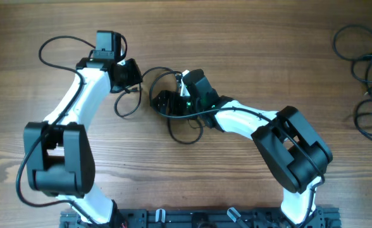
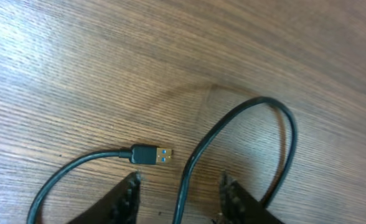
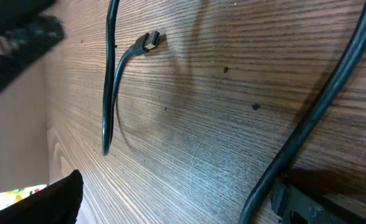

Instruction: Untangle cables

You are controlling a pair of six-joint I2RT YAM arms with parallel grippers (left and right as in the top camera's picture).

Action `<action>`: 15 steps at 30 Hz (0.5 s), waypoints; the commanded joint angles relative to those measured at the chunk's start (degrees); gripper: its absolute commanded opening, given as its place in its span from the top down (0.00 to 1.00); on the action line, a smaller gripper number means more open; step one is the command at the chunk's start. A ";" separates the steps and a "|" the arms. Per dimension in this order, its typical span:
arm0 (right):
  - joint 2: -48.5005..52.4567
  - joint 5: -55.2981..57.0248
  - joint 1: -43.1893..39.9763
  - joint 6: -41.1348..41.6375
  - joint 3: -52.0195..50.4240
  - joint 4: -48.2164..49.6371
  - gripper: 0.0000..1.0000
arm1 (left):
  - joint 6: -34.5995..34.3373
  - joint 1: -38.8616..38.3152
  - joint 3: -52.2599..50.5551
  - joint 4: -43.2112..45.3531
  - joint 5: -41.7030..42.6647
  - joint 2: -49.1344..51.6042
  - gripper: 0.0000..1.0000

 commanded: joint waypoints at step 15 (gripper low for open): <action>3.74 -0.11 0.50 2.03 -2.03 -1.64 0.00 | -1.53 -2.14 0.04 3.78 27.65 8.39 0.64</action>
